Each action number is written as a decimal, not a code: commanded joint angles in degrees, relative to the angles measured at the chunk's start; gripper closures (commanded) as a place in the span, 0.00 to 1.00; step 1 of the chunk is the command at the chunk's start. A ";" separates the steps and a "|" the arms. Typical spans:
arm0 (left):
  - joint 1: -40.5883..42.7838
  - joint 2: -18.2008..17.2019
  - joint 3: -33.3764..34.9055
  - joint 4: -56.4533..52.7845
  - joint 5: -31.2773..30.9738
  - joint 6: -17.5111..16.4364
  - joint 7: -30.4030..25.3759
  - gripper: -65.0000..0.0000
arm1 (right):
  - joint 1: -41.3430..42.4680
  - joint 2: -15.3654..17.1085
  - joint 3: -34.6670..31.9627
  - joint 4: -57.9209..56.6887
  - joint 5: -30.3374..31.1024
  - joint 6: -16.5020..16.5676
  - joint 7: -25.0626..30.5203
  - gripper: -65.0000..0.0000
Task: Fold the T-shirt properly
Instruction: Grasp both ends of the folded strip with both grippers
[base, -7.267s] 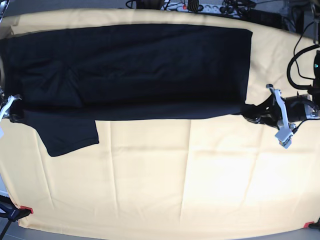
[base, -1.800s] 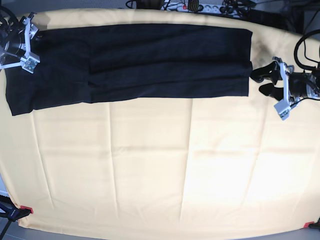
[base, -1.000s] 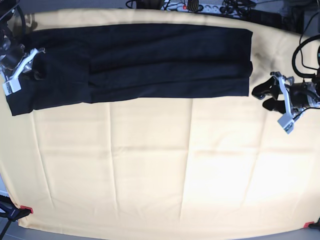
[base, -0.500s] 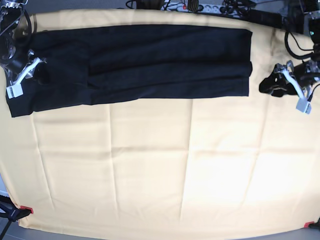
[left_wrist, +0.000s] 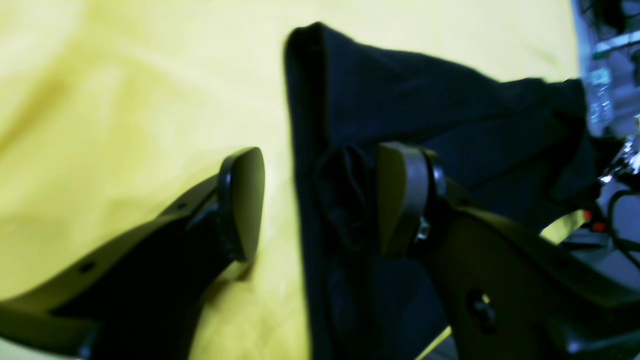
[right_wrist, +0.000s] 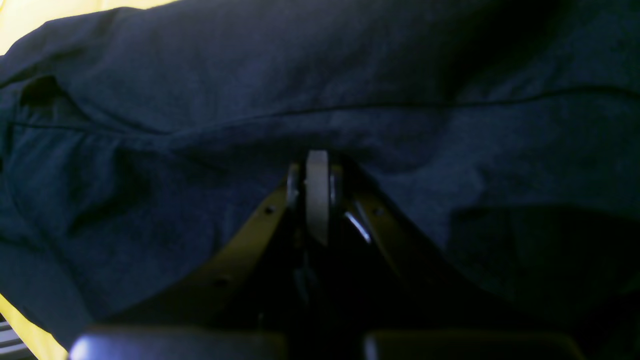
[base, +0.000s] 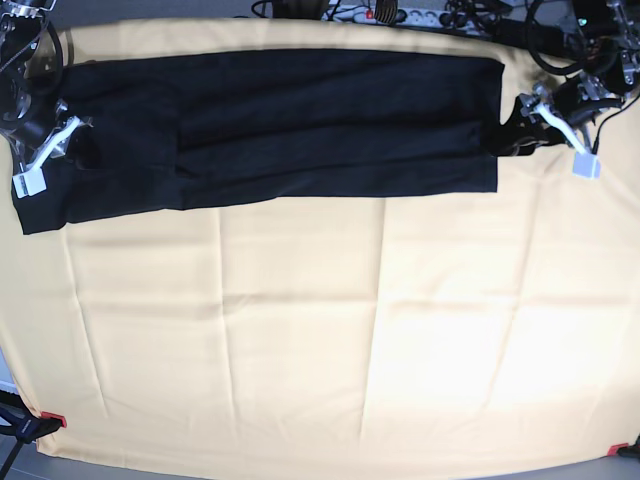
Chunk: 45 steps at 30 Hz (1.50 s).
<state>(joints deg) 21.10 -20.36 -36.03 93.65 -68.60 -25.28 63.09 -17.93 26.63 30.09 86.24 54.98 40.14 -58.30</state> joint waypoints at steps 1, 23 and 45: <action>0.02 -0.35 -0.35 0.76 -1.09 -0.17 -0.28 0.44 | 0.26 1.03 0.28 0.37 -0.81 -0.14 -0.85 1.00; -0.02 4.17 5.70 0.85 -6.93 -4.79 0.35 0.47 | 0.61 1.03 0.28 0.37 -0.81 -0.14 -0.87 1.00; -4.81 -0.52 1.27 0.87 -4.85 -3.89 0.31 1.00 | 6.27 5.03 11.61 0.50 24.81 -0.14 -13.86 0.79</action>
<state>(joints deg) 16.51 -19.79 -34.02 93.71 -72.07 -28.97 64.53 -11.90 30.20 41.25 85.91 78.56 39.88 -73.17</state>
